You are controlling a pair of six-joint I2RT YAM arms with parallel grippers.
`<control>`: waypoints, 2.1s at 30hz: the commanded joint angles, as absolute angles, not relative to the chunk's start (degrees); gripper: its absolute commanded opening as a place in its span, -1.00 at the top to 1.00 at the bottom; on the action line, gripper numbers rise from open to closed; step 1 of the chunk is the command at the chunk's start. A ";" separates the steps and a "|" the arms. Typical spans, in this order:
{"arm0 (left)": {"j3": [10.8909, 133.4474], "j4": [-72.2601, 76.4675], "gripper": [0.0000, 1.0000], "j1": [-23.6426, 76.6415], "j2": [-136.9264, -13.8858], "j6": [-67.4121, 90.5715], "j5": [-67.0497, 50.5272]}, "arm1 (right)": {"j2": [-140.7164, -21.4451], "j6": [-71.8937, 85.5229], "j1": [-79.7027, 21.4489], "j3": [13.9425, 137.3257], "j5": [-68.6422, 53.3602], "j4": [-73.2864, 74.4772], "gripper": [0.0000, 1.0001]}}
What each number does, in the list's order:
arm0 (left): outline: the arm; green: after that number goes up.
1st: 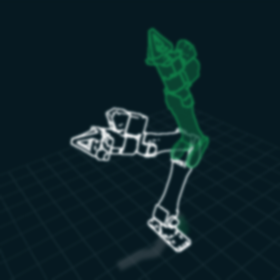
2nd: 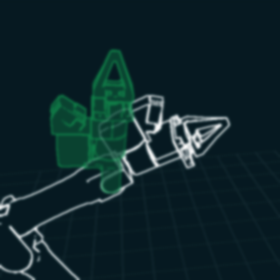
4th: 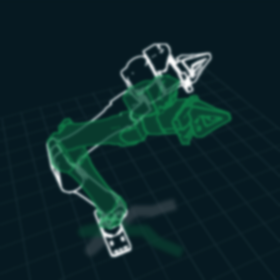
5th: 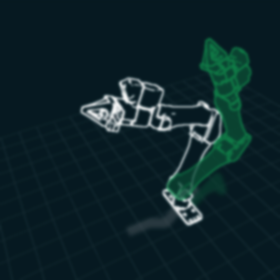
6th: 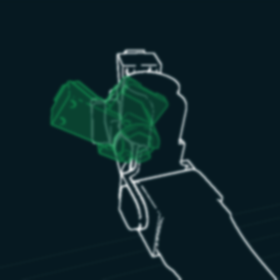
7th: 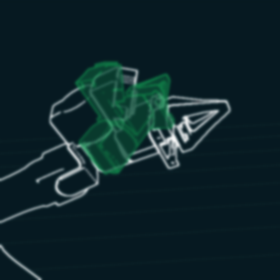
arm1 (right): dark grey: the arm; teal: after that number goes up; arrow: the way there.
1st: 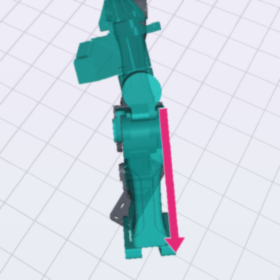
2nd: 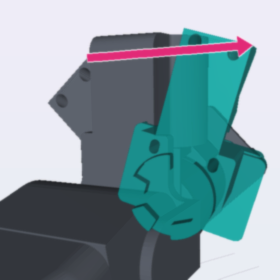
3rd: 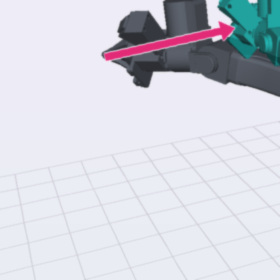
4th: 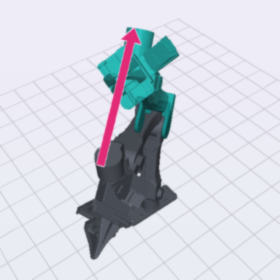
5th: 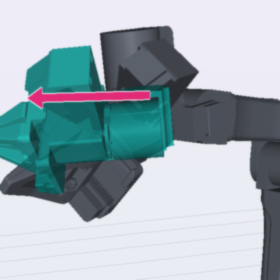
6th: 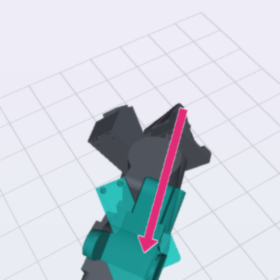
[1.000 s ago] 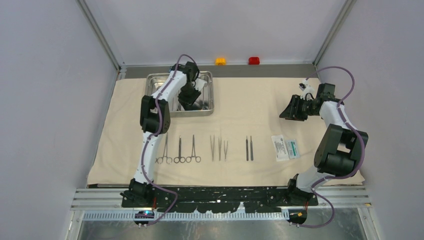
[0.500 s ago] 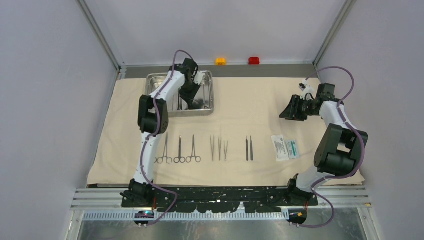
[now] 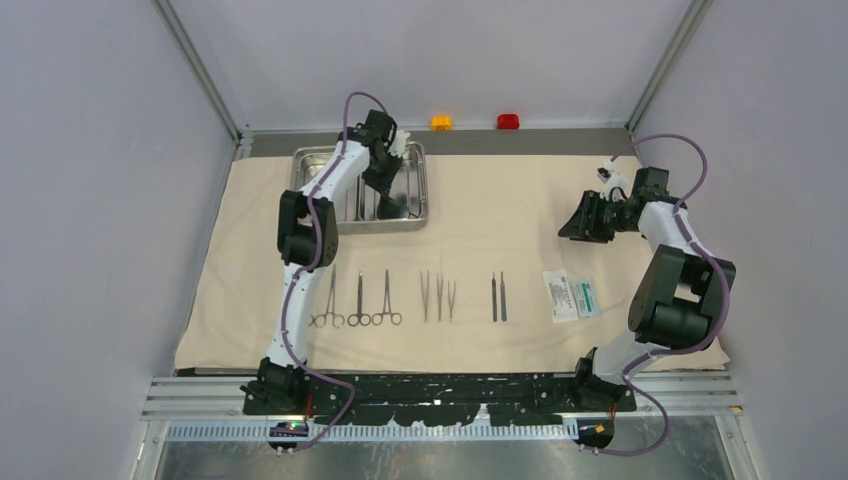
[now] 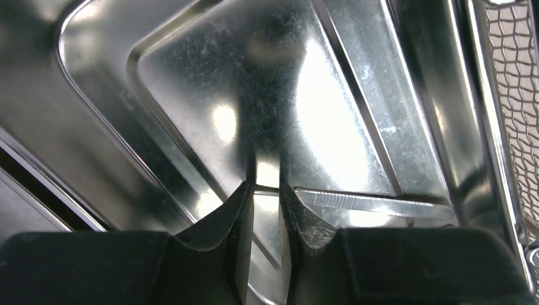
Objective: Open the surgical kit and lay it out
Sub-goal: Adjust the medical item in the container.
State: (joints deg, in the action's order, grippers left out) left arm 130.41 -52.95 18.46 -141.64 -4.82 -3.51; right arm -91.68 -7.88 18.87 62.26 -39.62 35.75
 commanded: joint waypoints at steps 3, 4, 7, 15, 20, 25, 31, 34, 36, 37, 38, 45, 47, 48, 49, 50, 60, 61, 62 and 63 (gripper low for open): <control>135.76 -50.03 0.53 17.89 -142.65 -2.49 -3.28 | -91.85 -8.87 18.99 64.52 -39.62 35.85 0.11; 136.37 -49.97 0.53 17.74 -142.53 -2.16 -3.68 | -91.91 -8.88 18.99 64.59 -39.56 35.86 0.11; 137.57 -50.54 0.50 17.37 -141.16 -1.26 -5.30 | -91.93 -8.88 19.02 64.60 -39.56 35.90 0.10; 126.28 -49.16 0.24 17.27 -130.93 -3.42 -12.17 | -92.51 -8.92 19.03 64.76 -39.73 36.10 0.11; 125.26 -55.80 0.23 17.39 -131.38 -6.24 -14.21 | -92.37 -9.01 19.02 64.86 -39.97 36.19 0.11; 123.15 -59.19 0.34 19.11 -132.37 -8.44 -15.59 | -92.13 -9.07 19.03 64.86 -40.02 36.24 0.10; 126.40 -61.96 0.60 20.20 -135.77 -7.10 -18.44 | -91.66 -9.22 19.00 64.69 -39.90 36.39 0.10; 127.64 -62.86 0.73 20.52 -136.79 -6.61 -19.93 | -91.50 -9.23 19.03 64.69 -39.76 36.39 0.11; 127.77 -63.10 0.78 20.71 -137.29 -6.46 -20.06 | -91.59 -9.23 18.99 64.69 -39.81 36.39 0.10; 127.84 -63.17 0.80 20.74 -137.46 -6.28 -19.94 | -91.65 -9.23 19.06 64.69 -39.81 36.39 0.11; 128.02 -63.38 0.81 20.74 -137.74 -6.25 -19.98 | -91.69 -9.23 19.07 64.68 -39.86 36.34 0.11; 130.05 -65.29 0.93 20.88 -139.41 -6.35 -20.27 | -91.93 -9.32 19.05 64.78 -39.97 36.47 0.11; 130.13 -65.75 0.98 20.83 -139.34 -6.54 -20.39 | -91.88 -9.39 19.08 64.78 -39.93 36.47 0.11; 130.04 -65.89 1.00 20.83 -139.17 -6.65 -20.39 | -91.97 -9.40 19.02 64.78 -39.94 36.47 0.11; 129.91 -65.96 1.00 20.83 -139.04 -6.84 -20.47 | -91.94 -9.48 19.08 64.78 -39.96 36.55 0.11; 129.72 -66.04 1.00 20.83 -138.82 -7.01 -20.48 | -91.99 -9.49 19.00 64.78 -39.85 36.56 0.11; 130.58 -69.53 1.00 20.83 -139.15 -9.80 -19.21 | -92.37 -9.47 19.04 64.86 -39.69 36.63 0.11; 130.71 -69.79 1.00 20.87 -139.28 -9.90 -19.26 | -92.44 -9.49 19.05 64.86 -39.71 36.65 0.11; 130.92 -70.02 1.00 20.91 -139.52 -9.99 -19.33 | -92.47 -9.49 19.05 64.86 -39.58 36.65 0.11; 131.19 -70.31 1.00 20.98 -139.96 -10.08 -19.33 | -92.54 -9.49 19.08 64.86 -39.58 36.65 0.11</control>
State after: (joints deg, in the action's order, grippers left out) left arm 128.42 -68.03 20.88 -139.41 -8.43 -19.07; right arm -92.71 -8.73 18.87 62.48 -39.53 36.56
